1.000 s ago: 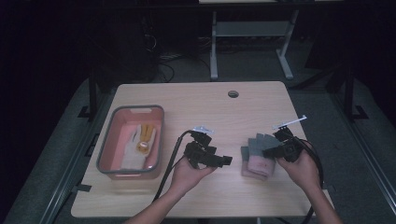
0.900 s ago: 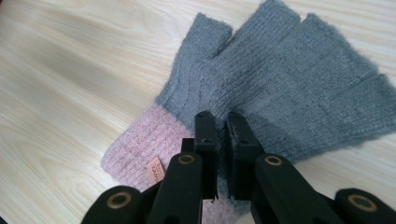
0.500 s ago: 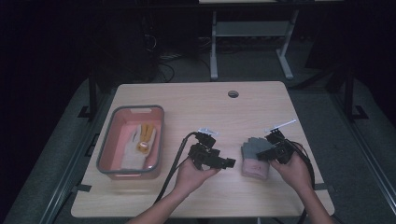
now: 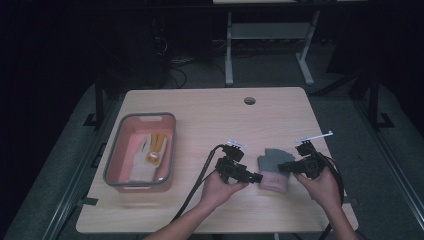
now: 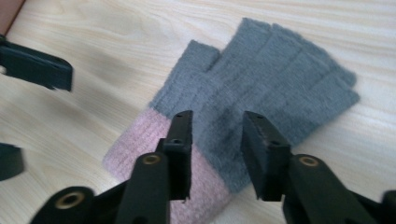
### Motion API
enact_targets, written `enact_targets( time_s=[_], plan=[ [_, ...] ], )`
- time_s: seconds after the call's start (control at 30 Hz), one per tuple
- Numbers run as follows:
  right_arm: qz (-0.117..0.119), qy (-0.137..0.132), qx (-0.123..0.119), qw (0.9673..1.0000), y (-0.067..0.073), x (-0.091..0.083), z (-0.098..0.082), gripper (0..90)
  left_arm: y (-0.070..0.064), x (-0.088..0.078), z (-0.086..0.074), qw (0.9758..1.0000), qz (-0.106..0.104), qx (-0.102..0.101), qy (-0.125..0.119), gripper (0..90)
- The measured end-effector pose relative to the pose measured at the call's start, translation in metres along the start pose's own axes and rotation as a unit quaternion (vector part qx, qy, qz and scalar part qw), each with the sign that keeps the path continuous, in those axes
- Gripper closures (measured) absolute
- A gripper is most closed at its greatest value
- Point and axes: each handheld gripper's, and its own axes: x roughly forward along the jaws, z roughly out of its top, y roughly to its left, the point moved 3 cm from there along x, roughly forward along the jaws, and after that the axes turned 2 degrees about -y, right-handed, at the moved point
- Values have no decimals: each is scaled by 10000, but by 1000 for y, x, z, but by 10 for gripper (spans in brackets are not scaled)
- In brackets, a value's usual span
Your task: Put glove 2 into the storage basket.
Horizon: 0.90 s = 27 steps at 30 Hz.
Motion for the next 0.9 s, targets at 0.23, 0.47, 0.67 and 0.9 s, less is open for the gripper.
enact_targets(
  time_s=[0.23,0.47,0.67,0.9],
  plan=[
    [73,-205,169,9996,-7,-1,-11,539,3,15,3,9999,-19,-159,43,314],
    [234,-339,435,9982,-17,2,-21,487,6,27,5,9994,-35,-321,102,341],
    [491,-412,679,9956,-24,6,-29,447,7,38,5,9987,-73,-466,187,370],
    [577,-482,864,9934,-30,9,-35,445,6,46,3,9990,-18,-377,219,414]
  ],
)
